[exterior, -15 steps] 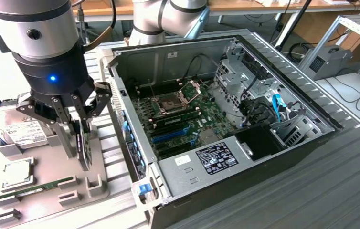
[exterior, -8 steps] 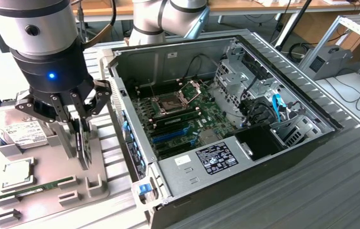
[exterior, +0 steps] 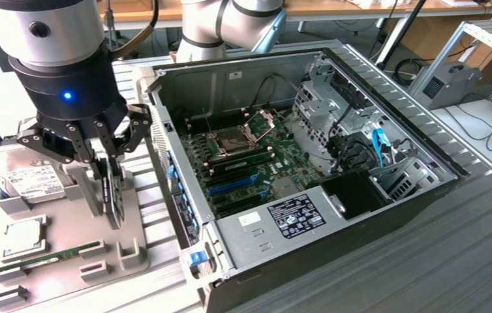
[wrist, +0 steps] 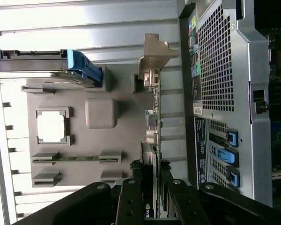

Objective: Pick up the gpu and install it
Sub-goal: 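Pick up the gpu and move the gpu toward the slot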

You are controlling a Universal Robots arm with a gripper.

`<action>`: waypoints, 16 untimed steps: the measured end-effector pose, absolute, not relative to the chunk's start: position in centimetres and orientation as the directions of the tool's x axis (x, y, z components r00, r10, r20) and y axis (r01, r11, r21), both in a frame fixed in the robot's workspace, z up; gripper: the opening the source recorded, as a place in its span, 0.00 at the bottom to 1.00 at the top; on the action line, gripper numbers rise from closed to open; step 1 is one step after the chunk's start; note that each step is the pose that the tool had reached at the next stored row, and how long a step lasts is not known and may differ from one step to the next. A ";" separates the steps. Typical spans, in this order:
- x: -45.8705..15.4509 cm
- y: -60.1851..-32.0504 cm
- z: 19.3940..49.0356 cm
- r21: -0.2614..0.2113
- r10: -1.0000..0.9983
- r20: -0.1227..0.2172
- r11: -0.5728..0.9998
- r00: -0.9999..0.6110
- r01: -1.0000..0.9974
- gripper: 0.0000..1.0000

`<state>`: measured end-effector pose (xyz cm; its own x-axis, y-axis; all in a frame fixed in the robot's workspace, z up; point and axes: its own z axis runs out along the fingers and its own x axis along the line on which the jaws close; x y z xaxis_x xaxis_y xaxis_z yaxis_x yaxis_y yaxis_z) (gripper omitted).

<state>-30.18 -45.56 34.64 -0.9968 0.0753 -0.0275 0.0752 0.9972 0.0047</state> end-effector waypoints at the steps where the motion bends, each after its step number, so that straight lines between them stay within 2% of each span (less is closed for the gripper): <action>1: -30.2 -45.6 34.7 0.005 0.075 -0.028 0.997 -0.997 0.075 0.26; 16: -30.2 -45.3 35.8 -0.005 0.075 -0.028 0.997 -0.997 0.075 0.26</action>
